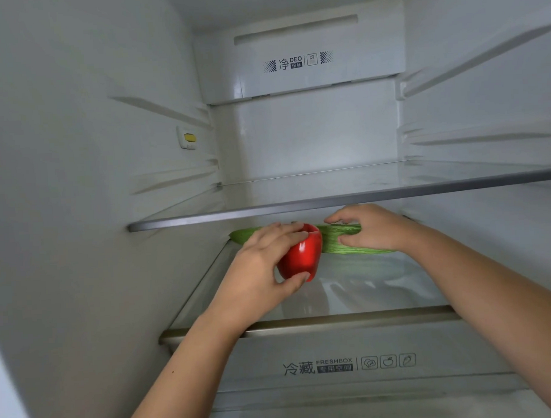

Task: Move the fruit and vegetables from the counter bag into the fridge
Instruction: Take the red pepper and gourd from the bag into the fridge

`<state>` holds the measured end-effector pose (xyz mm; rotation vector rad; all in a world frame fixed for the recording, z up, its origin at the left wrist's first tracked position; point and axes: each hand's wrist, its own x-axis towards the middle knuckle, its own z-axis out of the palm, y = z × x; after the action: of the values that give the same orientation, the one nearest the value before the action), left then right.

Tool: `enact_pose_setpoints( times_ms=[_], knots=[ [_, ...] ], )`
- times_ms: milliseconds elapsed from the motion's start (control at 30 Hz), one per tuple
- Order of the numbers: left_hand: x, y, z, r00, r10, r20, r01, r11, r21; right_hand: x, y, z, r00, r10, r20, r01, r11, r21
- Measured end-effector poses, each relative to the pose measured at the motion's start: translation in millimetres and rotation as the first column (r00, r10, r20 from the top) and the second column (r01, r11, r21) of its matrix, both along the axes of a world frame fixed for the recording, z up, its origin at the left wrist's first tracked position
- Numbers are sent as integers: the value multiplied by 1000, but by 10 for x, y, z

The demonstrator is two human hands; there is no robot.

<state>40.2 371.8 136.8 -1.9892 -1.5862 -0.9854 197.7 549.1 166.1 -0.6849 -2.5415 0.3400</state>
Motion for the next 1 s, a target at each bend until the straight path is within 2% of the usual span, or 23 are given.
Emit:
enact_pose_setpoints(
  times_ms=[200,333,467,633,833,1000],
  knots=[
    [43,-139,15,1000,6,13,-7,1000,30,66,-269,76,1000,12,-18,-11,999,40],
    [166,-308,-48,993,-34,110,22,993,114,127,-649,61,995,19,-99,-15,999,35],
    [329,-487,-229,988,-29,150,-3,977,211,244,-1076,-106,970,-86,-227,121,982,144],
    [540,-743,-435,992,-21,125,-13,965,264,509,-1641,-359,912,-239,-334,340,894,290],
    [849,-991,-770,990,-67,128,40,977,210,910,-2259,-672,808,-411,-421,566,738,366],
    [1242,-1196,-1055,974,-177,142,156,977,146,1242,-2836,-1047,771,-557,-309,637,671,379]
  ],
)
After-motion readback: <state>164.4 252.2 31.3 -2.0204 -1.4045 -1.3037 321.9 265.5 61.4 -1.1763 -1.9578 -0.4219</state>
